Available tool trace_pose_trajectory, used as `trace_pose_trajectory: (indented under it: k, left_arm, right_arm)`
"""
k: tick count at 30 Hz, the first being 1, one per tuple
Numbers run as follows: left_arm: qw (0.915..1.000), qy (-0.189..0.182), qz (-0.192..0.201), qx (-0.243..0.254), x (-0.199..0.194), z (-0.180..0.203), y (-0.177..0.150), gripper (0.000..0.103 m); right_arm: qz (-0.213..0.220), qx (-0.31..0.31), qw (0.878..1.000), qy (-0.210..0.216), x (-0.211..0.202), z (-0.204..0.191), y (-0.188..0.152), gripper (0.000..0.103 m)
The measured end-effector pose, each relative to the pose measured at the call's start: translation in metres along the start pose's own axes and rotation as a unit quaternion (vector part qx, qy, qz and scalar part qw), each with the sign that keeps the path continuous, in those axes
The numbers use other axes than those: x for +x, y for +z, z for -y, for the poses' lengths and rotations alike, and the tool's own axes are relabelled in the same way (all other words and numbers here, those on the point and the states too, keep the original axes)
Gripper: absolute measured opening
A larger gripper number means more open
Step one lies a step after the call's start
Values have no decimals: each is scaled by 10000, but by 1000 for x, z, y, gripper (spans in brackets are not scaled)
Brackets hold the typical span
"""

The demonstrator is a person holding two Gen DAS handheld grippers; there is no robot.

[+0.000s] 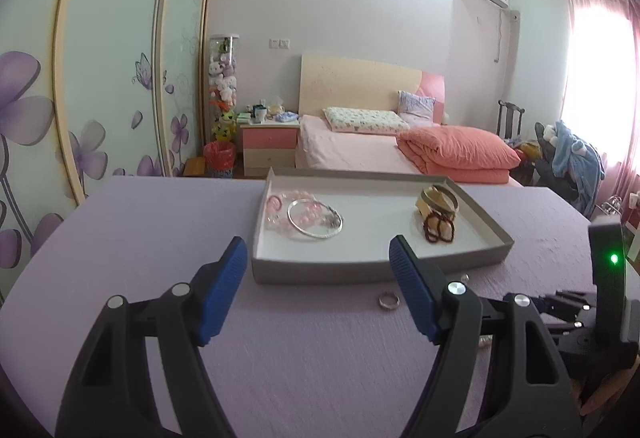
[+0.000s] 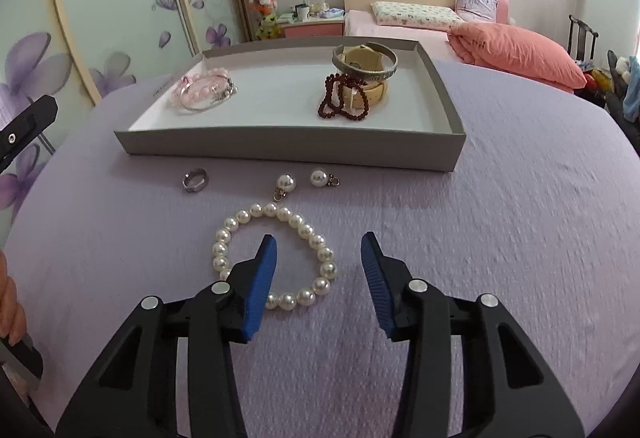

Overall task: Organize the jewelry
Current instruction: 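Move the right tool to the pearl bracelet and close on it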

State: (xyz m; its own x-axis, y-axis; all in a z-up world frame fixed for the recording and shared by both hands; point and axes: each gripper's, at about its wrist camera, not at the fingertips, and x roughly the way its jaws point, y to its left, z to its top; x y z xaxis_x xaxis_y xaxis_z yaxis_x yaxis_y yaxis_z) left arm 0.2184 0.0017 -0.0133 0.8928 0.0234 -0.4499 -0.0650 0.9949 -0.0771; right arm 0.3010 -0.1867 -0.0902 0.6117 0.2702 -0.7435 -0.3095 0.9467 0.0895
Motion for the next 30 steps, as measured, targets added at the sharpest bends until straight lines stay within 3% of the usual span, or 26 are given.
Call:
trace_pose_trajectory:
  k: [8,12,16,24,30]
  left_arm:
    - [9999,-39,-141,76,8,6,-7,72]
    - [9996,-52,-205,170,12,11,-10,72]
    - [9991,-66,-306,272,16,17,-14,72]
    - [9978,-121,-563,331,26,24,-20,72]
    - [9950,-183,-853,489,37,38,-26,72]
  right_arm:
    - [-146,-117,9998,-56,6,-3,0,34]
    - [-151,-189,9996,-118,5,-4,-2,18]
    - [-155,-245,9995,-84,3,-5,-3,11]
    - [-42,38,10000,-13,-3,5,-4,10]
    - [299,406,9986,151,-18,19,-4,10]
